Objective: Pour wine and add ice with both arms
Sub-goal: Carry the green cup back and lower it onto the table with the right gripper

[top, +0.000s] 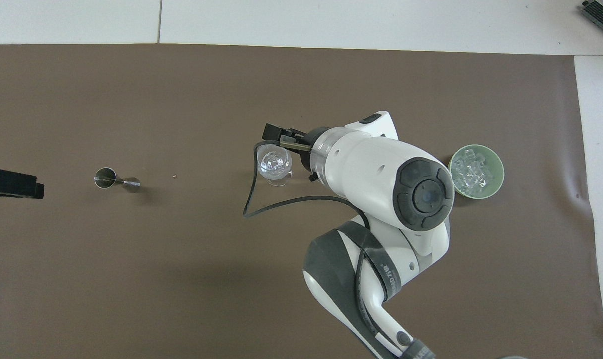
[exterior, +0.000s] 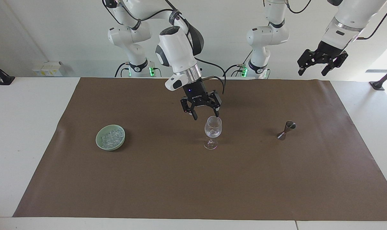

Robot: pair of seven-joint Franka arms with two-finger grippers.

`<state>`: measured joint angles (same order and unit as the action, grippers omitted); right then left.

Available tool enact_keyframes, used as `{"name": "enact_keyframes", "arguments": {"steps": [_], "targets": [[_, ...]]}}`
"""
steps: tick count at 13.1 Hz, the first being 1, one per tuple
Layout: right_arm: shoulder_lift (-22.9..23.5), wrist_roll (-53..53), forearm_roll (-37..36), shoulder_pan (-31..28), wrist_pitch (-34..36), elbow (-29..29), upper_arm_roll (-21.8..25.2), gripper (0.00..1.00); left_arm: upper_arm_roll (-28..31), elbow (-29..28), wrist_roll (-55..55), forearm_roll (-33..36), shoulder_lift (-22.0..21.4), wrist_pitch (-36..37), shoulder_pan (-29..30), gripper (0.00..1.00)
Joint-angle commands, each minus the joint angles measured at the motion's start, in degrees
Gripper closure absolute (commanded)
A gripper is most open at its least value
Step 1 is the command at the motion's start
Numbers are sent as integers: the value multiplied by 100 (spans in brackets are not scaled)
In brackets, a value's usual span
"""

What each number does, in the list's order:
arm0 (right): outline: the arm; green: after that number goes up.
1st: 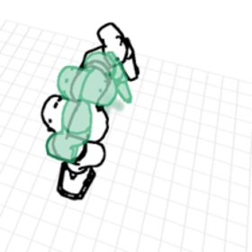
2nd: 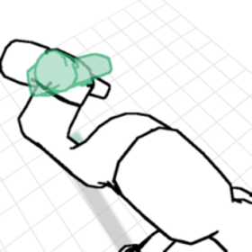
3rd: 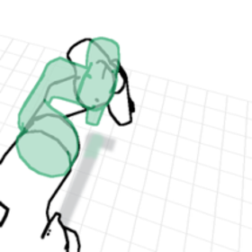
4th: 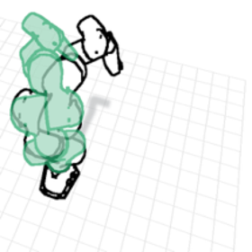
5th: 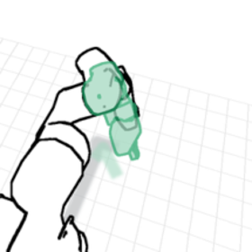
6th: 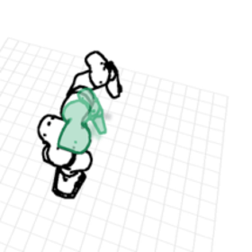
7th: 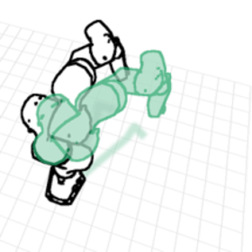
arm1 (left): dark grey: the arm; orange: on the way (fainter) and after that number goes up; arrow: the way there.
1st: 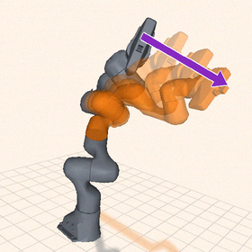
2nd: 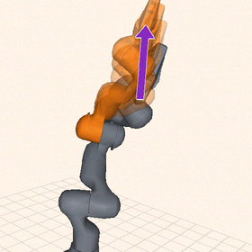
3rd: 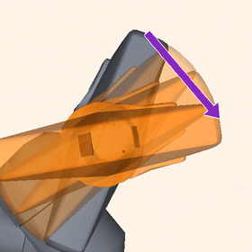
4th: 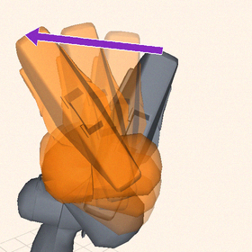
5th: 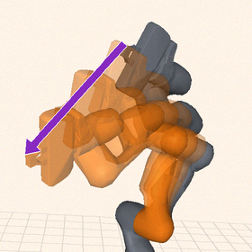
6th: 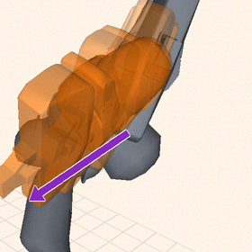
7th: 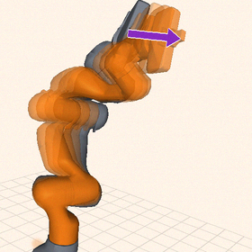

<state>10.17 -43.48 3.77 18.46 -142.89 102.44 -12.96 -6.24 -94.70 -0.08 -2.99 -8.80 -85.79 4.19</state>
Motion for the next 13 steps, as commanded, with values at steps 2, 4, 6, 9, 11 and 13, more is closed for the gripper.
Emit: {"name": "enact_keyframes", "arguments": {"steps": [2, 4, 6, 9, 11, 13], "targets": [[-681, 627, -367, -526, 875, 381, -49, 0, 70, -146, -44, -26, -148, 27, -58, 0], [-1051, 1592, -412, -851, 1575, 540, -57, 0, 70, -146, -44, -26, -148, 27, -58, 0], [-1306, 1939, -412, -1142, 2333, 540, -66, 0, 70, -146, -44, -35, -157, 27, -58, 0], [-1632, 2123, -412, -1398, 3142, 523, -49, 0, 70, -146, -44, -26, -148, 27, -58, 0], [-1641, 2509, -412, -1617, 3241, 496, -57, 0, 70, -146, -44, -35, -157, 27, -58, 0], [-1641, 2704, -412, -1758, 3241, 470, -49, 0, 70, -146, -44, -35, -157, 27, -58, 0]]}}
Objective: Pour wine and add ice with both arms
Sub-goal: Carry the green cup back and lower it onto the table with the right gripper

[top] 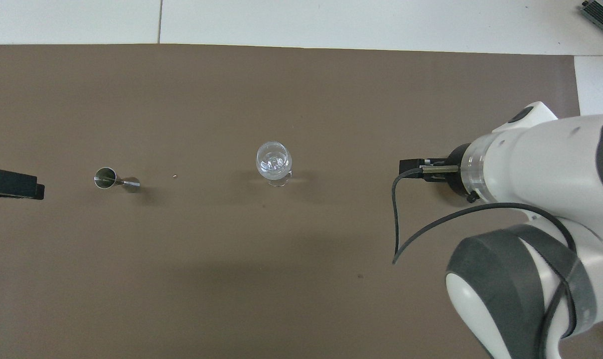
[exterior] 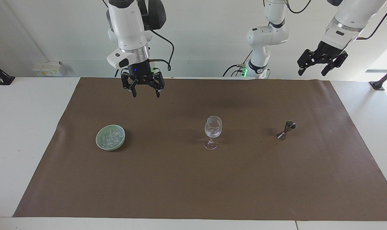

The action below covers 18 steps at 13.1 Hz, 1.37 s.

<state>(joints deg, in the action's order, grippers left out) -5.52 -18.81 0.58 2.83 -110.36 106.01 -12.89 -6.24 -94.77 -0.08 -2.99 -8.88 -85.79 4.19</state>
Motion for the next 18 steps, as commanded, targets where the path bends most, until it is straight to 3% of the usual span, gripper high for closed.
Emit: {"name": "enact_keyframes", "arguments": {"steps": [1, 12, 18], "targets": [[-72, 255, -93, -238, -12, 113, -55, 0, 70, -138, -44, -35, -140, 27, -58, 0], [-450, 1968, -93, -906, 251, 113, 216, 0, 70, -138, -44, -26, -140, 27, -58, 0], [-346, 2101, -49, -459, 1225, -140, 885, 0, 70, -138, -44, -35, -140, 27, -58, 0]]}}
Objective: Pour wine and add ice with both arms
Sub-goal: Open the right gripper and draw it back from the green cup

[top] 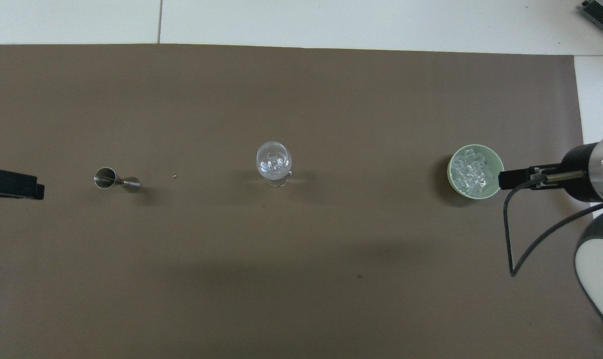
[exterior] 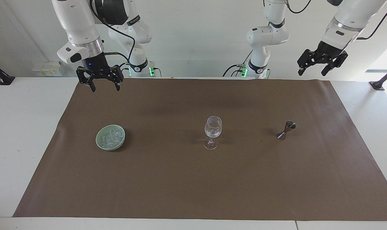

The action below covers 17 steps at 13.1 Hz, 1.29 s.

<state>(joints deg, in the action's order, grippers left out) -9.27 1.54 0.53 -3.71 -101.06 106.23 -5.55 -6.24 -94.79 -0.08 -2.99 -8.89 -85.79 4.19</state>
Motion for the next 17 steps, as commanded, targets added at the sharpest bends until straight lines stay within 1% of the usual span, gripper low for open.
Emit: {"name": "enact_keyframes", "arguments": {"steps": [1, 3, 5, 6, 8, 10, 13, 17], "targets": [[161, 66, -44, 248, 524, -312, 168, 0, 70, -136, -44, -35, -139, 27, -58, 0], [355, 66, -18, 388, 701, -655, 238, 0, 70, -136, -44, -35, -139, 27, -58, 0], [479, 40, 26, 642, 728, -796, 465, 0, 70, -136, -44, -35, -139, 27, -58, 0], [488, 40, 35, 696, 772, -849, 493, 0, 70, -136, -44, -35, -139, 36, -58, 0], [610, 31, 35, 670, 955, -1121, 581, 0, 70, -136, -44, -35, -139, 27, -58, 0], [637, 22, 35, 644, 1062, -1279, 598, 0, 70, -136, -44, -35, -139, 27, -58, 0], [715, -39, 35, 513, 1062, -1280, 529, 0, 70, -136, -44, -35, -139, 27, -58, 0], [725, -39, 35, 573, 1036, -1263, 519, 0, 70, -136, -44, -35, -139, 27, -58, 0]]}}
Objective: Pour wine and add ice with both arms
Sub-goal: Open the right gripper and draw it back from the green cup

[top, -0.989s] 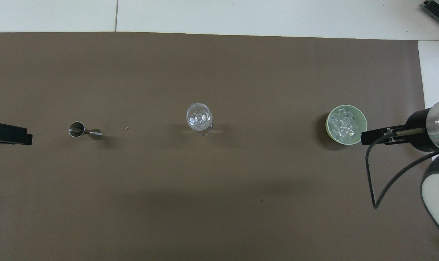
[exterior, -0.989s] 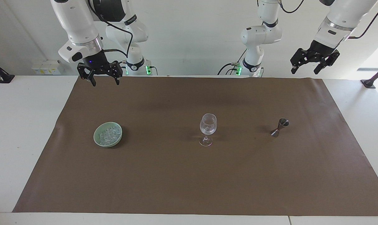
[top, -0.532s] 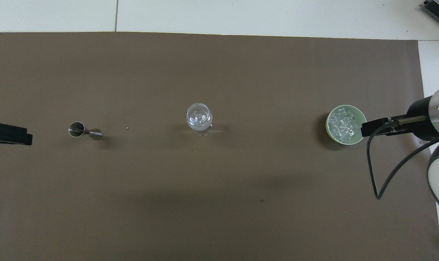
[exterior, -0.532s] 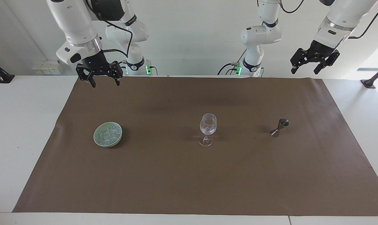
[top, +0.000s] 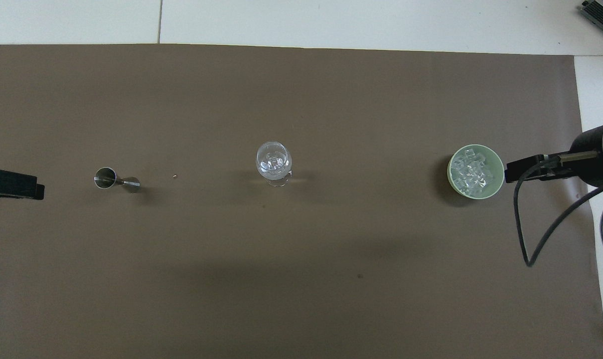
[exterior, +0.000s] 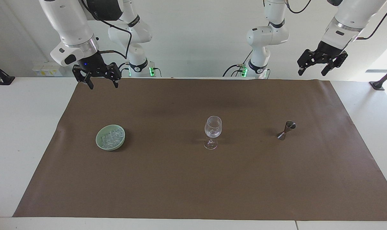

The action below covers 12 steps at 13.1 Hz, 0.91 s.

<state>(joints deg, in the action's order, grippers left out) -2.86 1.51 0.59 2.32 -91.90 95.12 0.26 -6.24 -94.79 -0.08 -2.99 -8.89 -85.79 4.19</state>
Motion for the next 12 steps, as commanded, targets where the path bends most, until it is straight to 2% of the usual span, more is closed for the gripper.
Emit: {"name": "enact_keyframes", "arguments": {"steps": [1, 12], "targets": [[84, -37, 29, -13, 137, -126, -52, 0, 70, -136, -44, -26, -139, 27, -58, 0], [-101, -46, 38, 66, 137, 235, 27, 0, 70, -136, -44, -35, -139, 27, -58, 0]]}}
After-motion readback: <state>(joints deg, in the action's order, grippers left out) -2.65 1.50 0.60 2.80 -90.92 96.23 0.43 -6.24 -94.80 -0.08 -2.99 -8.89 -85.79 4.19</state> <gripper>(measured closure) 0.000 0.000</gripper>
